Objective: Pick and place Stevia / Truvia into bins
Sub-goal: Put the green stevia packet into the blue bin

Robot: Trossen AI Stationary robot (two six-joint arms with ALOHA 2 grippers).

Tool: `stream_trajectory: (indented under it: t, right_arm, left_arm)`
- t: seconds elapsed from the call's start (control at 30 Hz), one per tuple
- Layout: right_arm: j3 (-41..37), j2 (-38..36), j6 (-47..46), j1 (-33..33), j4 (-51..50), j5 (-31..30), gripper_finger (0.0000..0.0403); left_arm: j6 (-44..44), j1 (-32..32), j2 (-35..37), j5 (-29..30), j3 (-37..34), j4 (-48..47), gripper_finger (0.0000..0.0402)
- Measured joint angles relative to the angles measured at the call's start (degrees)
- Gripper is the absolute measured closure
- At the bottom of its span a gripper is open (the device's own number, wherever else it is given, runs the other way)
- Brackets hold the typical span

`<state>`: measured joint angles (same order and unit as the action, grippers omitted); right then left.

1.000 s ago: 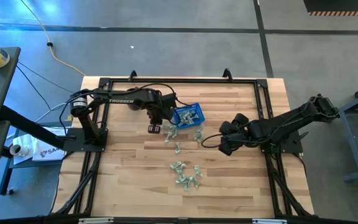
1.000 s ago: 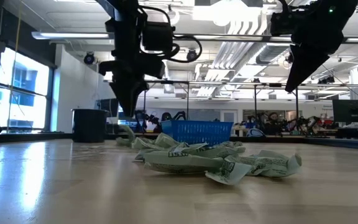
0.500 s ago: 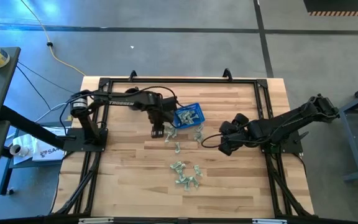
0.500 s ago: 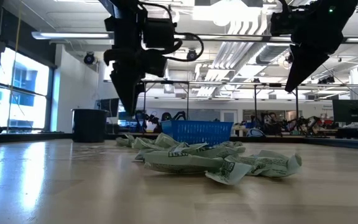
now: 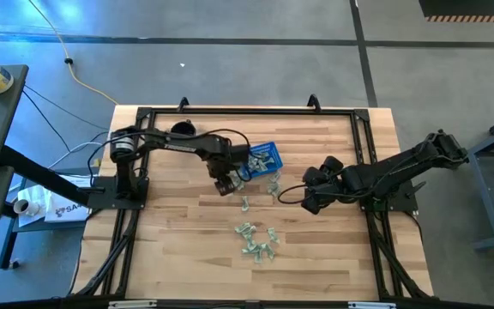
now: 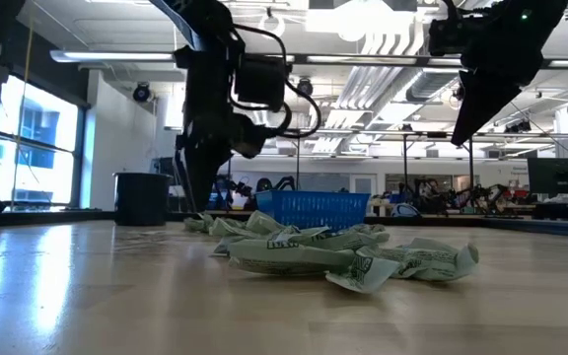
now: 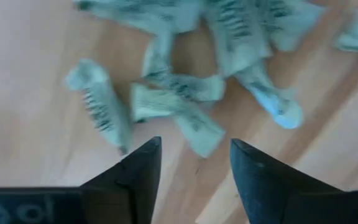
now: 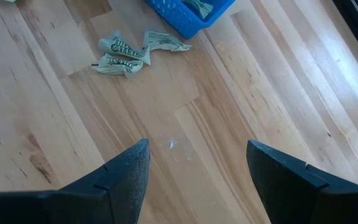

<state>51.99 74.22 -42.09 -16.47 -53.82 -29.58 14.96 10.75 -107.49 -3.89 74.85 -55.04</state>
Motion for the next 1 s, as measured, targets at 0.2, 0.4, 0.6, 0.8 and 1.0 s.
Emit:
stream_trajectory:
  t: [0.2,0.4,0.6,0.8,1.0]
  right_arm:
    - [0.00,0.00,0.42,0.00,-0.11,-0.40,0.0146]
    - [0.00,0.00,0.99,0.00,-0.11,-1.24,0.0146]
    - [0.02,0.00,1.50,0.00,-0.11,-1.67,0.0146]
    - [0.00,0.00,1.64,0.00,-0.14,-1.69,0.0146]
    - [0.00,0.00,2.08,0.00,-0.13,-2.04,0.0146]
  left_arm:
    - [3.02,0.12,0.38,0.98,0.02,0.01,0.0199]
    - [6.37,0.12,0.29,-0.31,0.02,2.92,0.0189]
    - [6.38,0.14,-0.60,0.80,-0.80,2.30,0.0200]
    - [7.84,0.14,-0.59,3.35,-2.57,0.73,0.0200]
    - [6.20,0.84,-0.56,1.73,-4.74,1.04,0.0202]
